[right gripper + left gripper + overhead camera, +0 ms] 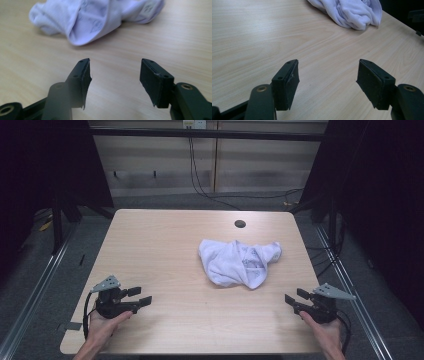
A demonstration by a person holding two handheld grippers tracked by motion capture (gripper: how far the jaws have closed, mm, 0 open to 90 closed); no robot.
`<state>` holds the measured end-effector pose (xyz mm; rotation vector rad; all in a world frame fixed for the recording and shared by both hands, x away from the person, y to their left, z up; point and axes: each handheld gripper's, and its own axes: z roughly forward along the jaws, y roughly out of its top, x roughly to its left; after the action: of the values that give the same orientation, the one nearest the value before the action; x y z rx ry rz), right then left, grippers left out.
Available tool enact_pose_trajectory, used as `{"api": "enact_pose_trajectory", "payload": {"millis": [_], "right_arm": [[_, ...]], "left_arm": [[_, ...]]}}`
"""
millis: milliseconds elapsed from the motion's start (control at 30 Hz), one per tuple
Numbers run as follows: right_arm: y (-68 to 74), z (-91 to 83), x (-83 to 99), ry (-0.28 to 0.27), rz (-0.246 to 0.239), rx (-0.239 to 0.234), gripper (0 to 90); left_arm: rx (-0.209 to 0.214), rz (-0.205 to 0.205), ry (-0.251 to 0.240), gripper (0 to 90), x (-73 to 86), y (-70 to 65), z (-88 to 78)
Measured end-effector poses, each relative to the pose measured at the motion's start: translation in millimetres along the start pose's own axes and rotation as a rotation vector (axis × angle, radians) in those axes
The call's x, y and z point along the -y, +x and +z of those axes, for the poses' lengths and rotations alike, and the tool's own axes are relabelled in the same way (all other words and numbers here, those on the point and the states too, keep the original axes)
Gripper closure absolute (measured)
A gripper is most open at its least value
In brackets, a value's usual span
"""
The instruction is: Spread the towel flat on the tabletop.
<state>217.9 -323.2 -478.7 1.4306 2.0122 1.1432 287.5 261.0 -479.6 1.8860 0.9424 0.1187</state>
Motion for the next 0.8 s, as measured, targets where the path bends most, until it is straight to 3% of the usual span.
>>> {"api": "enact_pose_trajectory", "payload": {"millis": [100,200,500,533,633,800], "right_arm": [[2.9,2.9,-2.0,0.012,-0.017,-0.019,40.6],[6.4,5.4,-8.7,-0.003,-0.008,-0.072,39.3],[17.7,24.5,-35.0,-0.009,-0.050,-0.145,38.0],[22.8,31.3,-45.9,-0.006,-0.077,-0.156,36.9],[28.3,39.7,-55.4,-0.005,-0.100,-0.149,36.1],[33.8,74.7,-79.8,0.027,-0.139,-0.163,34.9]], "left_arm": [[0.013,-0.014,-0.002,33.8,-0.3,1.1,0.1],[0.031,-0.025,0.014,34.5,-0.9,0.3,1.3],[0.022,-0.005,0.025,32.9,-2.6,-3.9,5.6],[0.026,-0.005,0.023,32.9,-2.9,-4.2,5.5],[0.029,0.014,0.026,32.8,-2.7,-5.7,4.9],[0.033,0.013,0.005,33.0,-3.0,-6.1,1.8]]}}
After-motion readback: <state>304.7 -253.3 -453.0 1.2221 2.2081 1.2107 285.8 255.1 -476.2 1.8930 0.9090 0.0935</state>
